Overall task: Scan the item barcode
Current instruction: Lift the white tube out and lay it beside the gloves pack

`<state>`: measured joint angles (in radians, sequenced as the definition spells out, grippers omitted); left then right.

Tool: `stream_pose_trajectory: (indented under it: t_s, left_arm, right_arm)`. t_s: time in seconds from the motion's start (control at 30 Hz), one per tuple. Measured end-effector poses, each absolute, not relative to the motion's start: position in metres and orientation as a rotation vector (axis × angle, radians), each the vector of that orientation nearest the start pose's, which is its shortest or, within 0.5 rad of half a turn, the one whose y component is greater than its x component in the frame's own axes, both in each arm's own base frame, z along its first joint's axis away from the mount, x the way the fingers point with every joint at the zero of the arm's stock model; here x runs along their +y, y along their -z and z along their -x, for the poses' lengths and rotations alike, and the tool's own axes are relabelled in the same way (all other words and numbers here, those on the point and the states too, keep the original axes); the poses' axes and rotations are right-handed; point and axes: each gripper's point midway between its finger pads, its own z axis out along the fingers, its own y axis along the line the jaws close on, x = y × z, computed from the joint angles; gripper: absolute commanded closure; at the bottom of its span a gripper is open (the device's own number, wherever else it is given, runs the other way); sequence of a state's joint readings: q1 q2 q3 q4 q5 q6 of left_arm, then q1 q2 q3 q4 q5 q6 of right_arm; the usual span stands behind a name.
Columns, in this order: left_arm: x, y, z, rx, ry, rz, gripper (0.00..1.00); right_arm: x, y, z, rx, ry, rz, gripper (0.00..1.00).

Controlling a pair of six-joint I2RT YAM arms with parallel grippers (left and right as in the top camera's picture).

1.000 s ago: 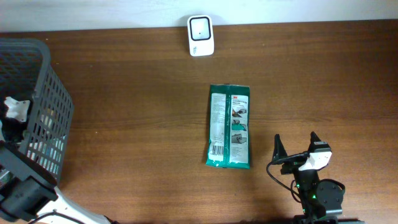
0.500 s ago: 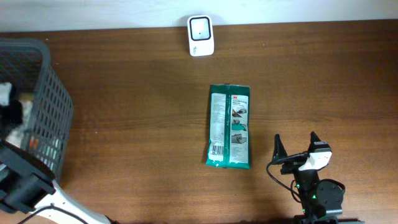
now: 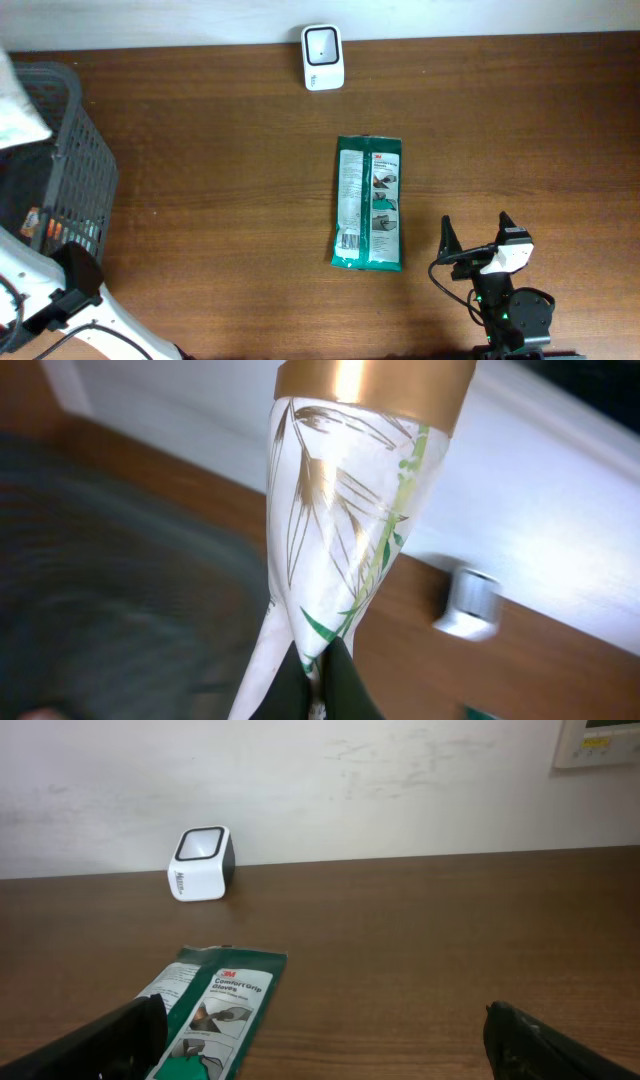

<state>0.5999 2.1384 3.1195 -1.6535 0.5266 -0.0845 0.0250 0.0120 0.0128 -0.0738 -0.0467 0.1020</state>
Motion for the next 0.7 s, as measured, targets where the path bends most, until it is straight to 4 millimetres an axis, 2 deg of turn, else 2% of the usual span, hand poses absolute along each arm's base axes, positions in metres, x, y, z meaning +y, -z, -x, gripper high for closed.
stream_pose_trajectory:
  t_s: [0.03, 0.07, 0.1, 0.13, 0.2, 0.23, 0.27, 0.3, 0.37, 0.4, 0.43, 0.47, 0.57, 0.6, 0.63, 0.67, 0.7]
  left_arm:
    - [0.135, -0.433, -0.403, 2.131, 0.405, 0.395, 1.0]
    - [0.113, -0.431, -0.408, 2.151, 0.467, 0.349, 1.0]
    - [0.074, -0.43, -0.417, 2.176, 0.546, 0.254, 1.0]
    - [0.048, -0.428, -0.421, 2.195, 0.598, 0.191, 1.0]
    - [-0.021, -0.419, -0.426, 2.255, 0.7, 0.029, 1.0]
    - [-0.046, -0.412, -0.427, 2.293, 0.708, -0.024, 1.0]
    - [-0.075, -0.394, -0.428, 2.369, 0.698, -0.074, 1.0]
    - [-0.096, -0.373, -0.428, 2.452, 0.677, -0.092, 1.0]
    - [-0.134, -0.319, -0.424, 2.661, 0.587, -0.073, 1.0]
    - [-0.161, -0.272, -0.421, 2.803, 0.481, -0.038, 1.0]
    - [-0.176, -0.237, -0.424, 2.861, 0.377, 0.017, 1.0]
    - [-0.186, -0.209, -0.427, 2.882, 0.313, 0.071, 1.0]
    - [-0.228, -0.11, -0.408, 2.965, 0.193, 0.175, 1.0]
    - [-0.234, -0.086, -0.397, 2.992, 0.161, 0.196, 1.0]
    - [-0.237, -0.064, -0.395, 2.976, 0.143, 0.214, 1.0]
    - [-0.233, -0.045, -0.391, 2.971, 0.104, 0.231, 1.0]
    - [-0.23, -0.035, -0.39, 2.954, 0.085, 0.239, 1.0]
  right_arm:
    - [0.014, -0.159, -0.246, 1.646, -0.136, -0.027, 0.02]
    - [0.014, -0.159, -0.246, 1.646, -0.135, -0.027, 0.02]
    - [0.014, -0.159, -0.246, 1.645, -0.136, -0.028, 0.02]
    - [0.014, -0.159, -0.246, 1.646, -0.135, -0.027, 0.02]
    - [0.014, -0.159, -0.246, 1.646, -0.135, -0.027, 0.02]
    - [0.014, -0.159, -0.246, 1.645, -0.136, -0.027, 0.02]
    - [0.014, -0.159, -0.246, 1.645, -0.135, -0.028, 0.02]
    - [0.014, -0.159, -0.246, 1.646, -0.136, -0.028, 0.02]
    - [0.014, -0.159, -0.246, 1.645, -0.135, -0.027, 0.02]
    - [0.014, -0.159, -0.246, 1.646, -0.135, -0.028, 0.02]
    - [0.014, -0.159, -0.246, 1.646, -0.136, -0.028, 0.02]
    - [0.014, -0.159, -0.246, 1.645, -0.135, -0.027, 0.02]
    - [0.014, -0.159, -0.246, 1.645, -0.135, -0.028, 0.02]
    - [0.014, -0.159, -0.246, 1.646, -0.135, -0.028, 0.02]
    - [0.014, -0.159, -0.246, 1.647, -0.136, -0.028, 0.02]
    - [0.014, -0.159, -0.246, 1.646, -0.135, -0.028, 0.02]
    - [0.014, -0.159, -0.246, 1.646, -0.136, -0.028, 0.02]
